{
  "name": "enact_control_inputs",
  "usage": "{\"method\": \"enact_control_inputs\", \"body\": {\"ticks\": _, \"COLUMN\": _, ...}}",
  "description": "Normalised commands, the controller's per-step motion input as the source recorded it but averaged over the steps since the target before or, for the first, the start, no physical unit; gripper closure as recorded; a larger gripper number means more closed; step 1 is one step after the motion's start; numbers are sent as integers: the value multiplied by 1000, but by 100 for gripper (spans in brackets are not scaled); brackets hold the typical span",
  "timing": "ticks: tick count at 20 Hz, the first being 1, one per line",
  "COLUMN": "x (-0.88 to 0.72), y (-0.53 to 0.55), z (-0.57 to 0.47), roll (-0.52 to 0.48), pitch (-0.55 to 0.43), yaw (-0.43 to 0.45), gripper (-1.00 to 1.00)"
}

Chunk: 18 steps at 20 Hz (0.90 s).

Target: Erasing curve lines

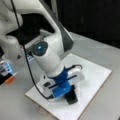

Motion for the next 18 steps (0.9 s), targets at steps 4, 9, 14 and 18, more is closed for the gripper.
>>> {"method": "enact_control_inputs", "body": {"ticks": 4, "x": 640, "y": 38, "z": -548, "roll": 216, "pitch": 75, "yaw": -130, "gripper": 100}}
{"method": "enact_control_inputs", "body": {"ticks": 9, "x": 780, "y": -70, "z": -475, "roll": 218, "pitch": 118, "yaw": -134, "gripper": 100}}
{"method": "enact_control_inputs", "body": {"ticks": 14, "x": 846, "y": -123, "z": -427, "roll": 234, "pitch": 135, "yaw": -87, "gripper": 100}}
{"method": "enact_control_inputs", "body": {"ticks": 18, "x": 792, "y": -83, "z": -415, "roll": 258, "pitch": 158, "yaw": -70, "gripper": 100}}
